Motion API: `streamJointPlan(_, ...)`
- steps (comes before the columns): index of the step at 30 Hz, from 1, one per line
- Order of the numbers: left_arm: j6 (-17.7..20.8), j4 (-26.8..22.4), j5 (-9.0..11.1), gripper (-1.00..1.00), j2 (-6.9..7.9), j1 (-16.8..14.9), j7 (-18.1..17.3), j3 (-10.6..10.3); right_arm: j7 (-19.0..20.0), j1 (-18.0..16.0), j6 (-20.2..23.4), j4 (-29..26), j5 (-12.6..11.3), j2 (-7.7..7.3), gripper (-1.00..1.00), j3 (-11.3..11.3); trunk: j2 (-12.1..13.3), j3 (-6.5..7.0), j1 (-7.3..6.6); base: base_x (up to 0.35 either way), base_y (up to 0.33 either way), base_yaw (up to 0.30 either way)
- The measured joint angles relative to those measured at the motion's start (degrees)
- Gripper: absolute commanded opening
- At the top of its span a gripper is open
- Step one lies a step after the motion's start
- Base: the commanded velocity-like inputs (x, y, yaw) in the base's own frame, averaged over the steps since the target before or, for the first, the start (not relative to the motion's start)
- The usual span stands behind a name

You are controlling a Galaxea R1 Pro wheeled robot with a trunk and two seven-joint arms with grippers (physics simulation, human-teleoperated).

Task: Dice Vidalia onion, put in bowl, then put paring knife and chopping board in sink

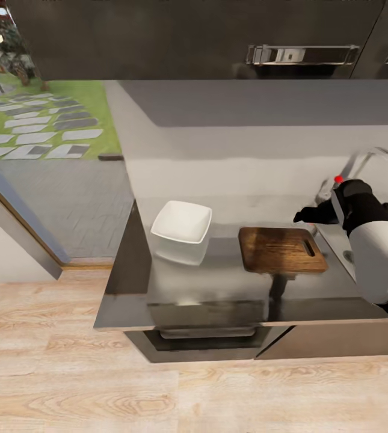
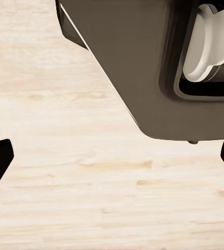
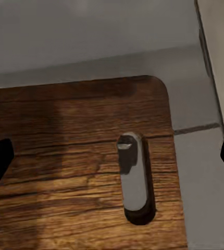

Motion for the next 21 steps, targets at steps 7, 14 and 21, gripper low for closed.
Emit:
streamJointPlan(7, 0.0, 0.0, 0.0, 1.00, 0.00, 0.0, 0.0, 0.0, 2.6, 0.0, -0.1, 0.0, 0.0, -0.51, 1.00, 1.5, 0.0, 0.00, 0.00, -0.331, 0.000, 0.000)
streamJointPlan(14, 0.0, 0.0, 0.0, 1.00, -0.03, 0.0, 0.0, 0.0, 2.9, 0.0, -0.1, 0.1, 0.0, -0.56, 1.00, 1.6, 0.0, 0.00, 0.00, -0.337, 0.000, 0.000)
streamJointPlan(21, 0.0, 0.0, 0.0, 1.00, 0.00, 0.0, 0.0, 0.0, 2.9, 0.0, -0.1, 0.3, 0.0, -0.49, 1.00, 1.7, 0.0, 0.00, 0.00, -0.338, 0.000, 0.000)
